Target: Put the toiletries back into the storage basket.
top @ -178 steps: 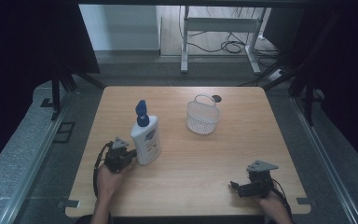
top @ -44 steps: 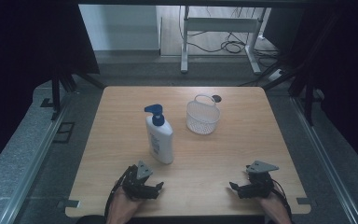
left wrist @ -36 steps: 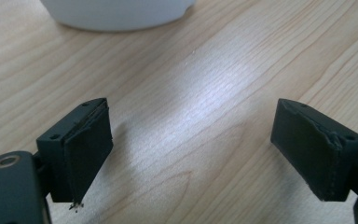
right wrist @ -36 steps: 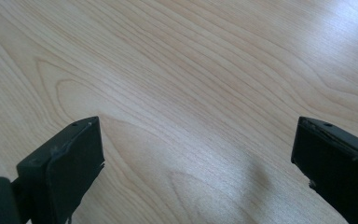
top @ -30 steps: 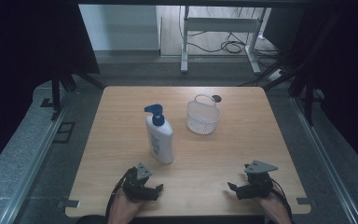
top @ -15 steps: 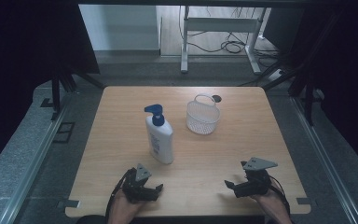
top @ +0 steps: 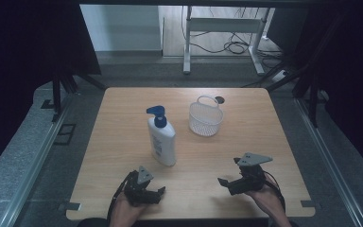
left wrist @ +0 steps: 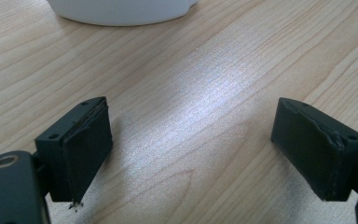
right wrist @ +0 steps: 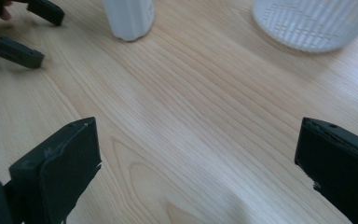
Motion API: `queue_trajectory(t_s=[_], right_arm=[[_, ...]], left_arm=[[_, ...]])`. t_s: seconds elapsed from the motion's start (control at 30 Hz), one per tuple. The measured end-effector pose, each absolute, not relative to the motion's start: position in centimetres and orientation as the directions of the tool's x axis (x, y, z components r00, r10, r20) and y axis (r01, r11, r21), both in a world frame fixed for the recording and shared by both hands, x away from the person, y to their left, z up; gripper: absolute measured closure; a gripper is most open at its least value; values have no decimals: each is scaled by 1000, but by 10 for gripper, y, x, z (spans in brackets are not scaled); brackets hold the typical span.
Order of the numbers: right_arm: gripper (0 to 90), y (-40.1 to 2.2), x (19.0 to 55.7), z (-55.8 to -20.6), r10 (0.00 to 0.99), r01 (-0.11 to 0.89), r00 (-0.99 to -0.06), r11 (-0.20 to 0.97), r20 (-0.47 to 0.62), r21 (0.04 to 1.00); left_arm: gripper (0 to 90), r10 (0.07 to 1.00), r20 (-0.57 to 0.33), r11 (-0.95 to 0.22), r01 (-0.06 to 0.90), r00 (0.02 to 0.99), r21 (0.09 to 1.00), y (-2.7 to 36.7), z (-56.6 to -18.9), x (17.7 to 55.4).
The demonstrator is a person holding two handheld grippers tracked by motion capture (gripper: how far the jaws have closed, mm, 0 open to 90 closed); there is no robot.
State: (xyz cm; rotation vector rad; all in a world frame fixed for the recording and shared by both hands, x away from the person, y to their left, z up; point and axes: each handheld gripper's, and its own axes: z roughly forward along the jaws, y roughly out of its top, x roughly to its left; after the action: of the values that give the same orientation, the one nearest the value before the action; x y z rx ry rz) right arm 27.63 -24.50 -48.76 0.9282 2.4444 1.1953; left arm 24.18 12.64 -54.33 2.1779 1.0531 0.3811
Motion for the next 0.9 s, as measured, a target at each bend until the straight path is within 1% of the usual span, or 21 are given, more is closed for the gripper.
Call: queue_trajectory(t_s=[0.23, 0.47, 0.6, 0.9], right_arm=[[0, -228, 284, -484, 613, 386, -790, 493, 4, 779], [0, -216, 293, -482, 607, 396, -793, 453, 49, 799], [0, -211, 298, -483, 611, 395, -790, 442, 51, 805], [0, -199, 305, -480, 604, 372, -797, 456, 26, 809]], left_arm=[[116, 778, -33, -437, 578, 628, 689, 126, -544, 242], [116, 776, -30, -442, 577, 630, 687, 126, -543, 242], [116, 776, -29, -442, 577, 630, 687, 126, -543, 242], [116, 777, -31, -439, 576, 629, 690, 126, -544, 242]])
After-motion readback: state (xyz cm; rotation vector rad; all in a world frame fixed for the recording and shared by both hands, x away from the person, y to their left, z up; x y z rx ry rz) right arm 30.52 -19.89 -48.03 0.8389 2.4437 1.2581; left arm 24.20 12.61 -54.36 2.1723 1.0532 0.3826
